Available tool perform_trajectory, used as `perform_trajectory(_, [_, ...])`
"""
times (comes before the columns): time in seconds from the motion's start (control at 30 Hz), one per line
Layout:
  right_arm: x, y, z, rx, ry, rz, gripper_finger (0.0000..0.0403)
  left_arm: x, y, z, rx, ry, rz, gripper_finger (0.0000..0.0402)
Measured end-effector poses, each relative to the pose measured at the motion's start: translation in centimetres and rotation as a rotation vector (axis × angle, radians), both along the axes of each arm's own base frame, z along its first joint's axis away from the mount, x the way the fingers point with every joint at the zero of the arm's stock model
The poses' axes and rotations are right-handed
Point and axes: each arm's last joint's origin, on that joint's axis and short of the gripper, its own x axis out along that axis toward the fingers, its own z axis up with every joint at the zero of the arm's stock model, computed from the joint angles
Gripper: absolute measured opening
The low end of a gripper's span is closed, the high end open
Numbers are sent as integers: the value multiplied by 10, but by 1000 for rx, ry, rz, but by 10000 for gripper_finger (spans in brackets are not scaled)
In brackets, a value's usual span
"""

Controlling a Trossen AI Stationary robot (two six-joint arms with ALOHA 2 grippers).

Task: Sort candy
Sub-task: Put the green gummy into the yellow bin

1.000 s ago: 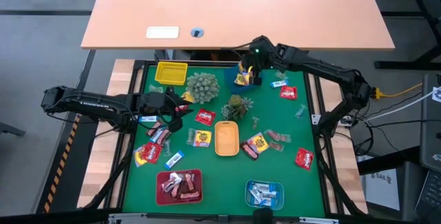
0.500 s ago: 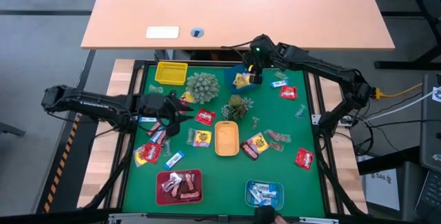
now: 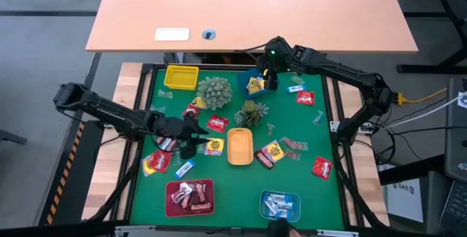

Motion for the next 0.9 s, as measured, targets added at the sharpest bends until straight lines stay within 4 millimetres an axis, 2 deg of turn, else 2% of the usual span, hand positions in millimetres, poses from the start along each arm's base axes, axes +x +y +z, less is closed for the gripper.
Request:
perform_trajectory(0.2, [0, 0, 0, 0, 0, 0, 198, 6, -5, -19, -302, 67, 214, 139])
perform_trajectory(0.43, [0, 0, 0, 4, 6, 0, 198, -5, -5, -32, -553, 242, 389, 139])
perform_trajectory(0.63, [0, 0, 0, 4, 6, 0, 198, -14, -3, -39, -621, 343, 527, 139])
perform_trajectory(0.9, [-1, 0, -1, 74, -44, -95, 198, -14, -2, -39, -620, 308, 597, 139])
